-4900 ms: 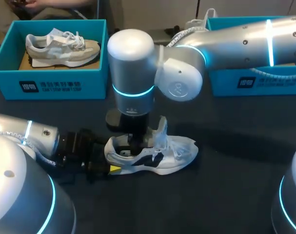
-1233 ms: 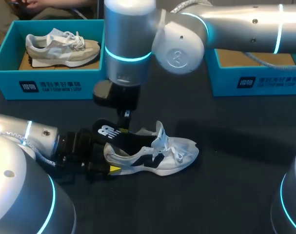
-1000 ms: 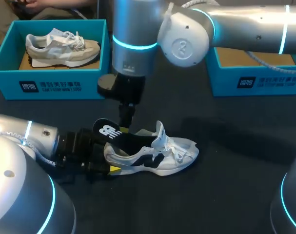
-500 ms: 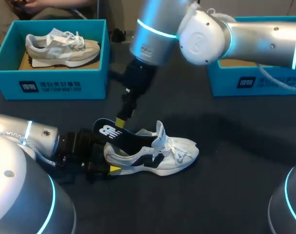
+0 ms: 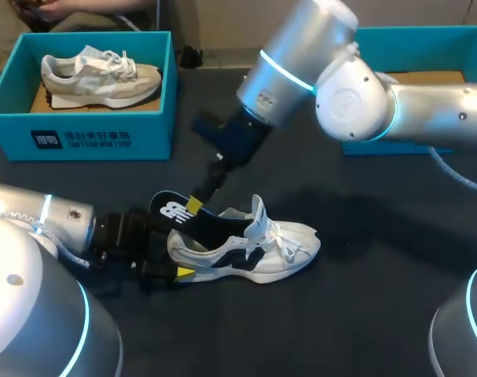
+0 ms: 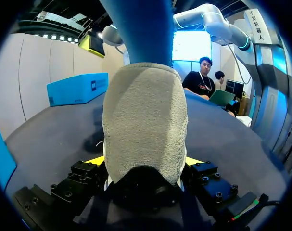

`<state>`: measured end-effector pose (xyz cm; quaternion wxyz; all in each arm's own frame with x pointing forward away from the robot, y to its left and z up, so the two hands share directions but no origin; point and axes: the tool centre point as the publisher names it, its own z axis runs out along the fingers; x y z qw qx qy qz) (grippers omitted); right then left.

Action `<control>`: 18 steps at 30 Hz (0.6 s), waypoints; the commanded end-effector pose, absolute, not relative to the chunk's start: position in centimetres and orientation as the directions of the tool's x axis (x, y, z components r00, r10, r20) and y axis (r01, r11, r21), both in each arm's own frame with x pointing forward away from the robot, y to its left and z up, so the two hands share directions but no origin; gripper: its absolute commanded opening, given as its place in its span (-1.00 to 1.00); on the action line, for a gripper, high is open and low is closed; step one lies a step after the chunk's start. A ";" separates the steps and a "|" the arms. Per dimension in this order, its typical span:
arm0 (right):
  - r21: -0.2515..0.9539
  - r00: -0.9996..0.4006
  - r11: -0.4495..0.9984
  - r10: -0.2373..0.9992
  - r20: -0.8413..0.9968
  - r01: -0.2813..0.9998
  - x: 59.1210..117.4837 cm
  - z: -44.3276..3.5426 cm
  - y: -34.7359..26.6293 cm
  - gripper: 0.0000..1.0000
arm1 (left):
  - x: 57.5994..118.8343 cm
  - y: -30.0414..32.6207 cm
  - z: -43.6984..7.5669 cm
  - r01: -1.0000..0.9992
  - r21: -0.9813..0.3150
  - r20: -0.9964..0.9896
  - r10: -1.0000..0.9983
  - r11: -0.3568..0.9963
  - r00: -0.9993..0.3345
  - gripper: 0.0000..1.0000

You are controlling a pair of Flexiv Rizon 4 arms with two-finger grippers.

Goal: Take the shoe out of the shoebox, open the shoe tongue, remove and reinsert the insole, then place the shoe into the shoebox

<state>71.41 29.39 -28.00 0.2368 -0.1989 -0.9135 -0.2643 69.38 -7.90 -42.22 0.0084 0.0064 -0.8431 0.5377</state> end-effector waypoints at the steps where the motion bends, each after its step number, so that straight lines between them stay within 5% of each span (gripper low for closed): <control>1: 0.437 -0.816 0.755 0.220 0.534 0.490 70.7 -28.5 29.3 0.11 | 69.4 -8.0 -42.3 -0.020 -0.905 0.021 -0.001 0.425 -1.000 -1.00; 18: 0.482 -0.820 0.740 0.162 0.549 0.469 69.9 -30.1 30.7 -0.11 | 69.4 -8.0 -42.3 -0.020 -0.905 0.021 -0.001 0.425 -1.000 -1.00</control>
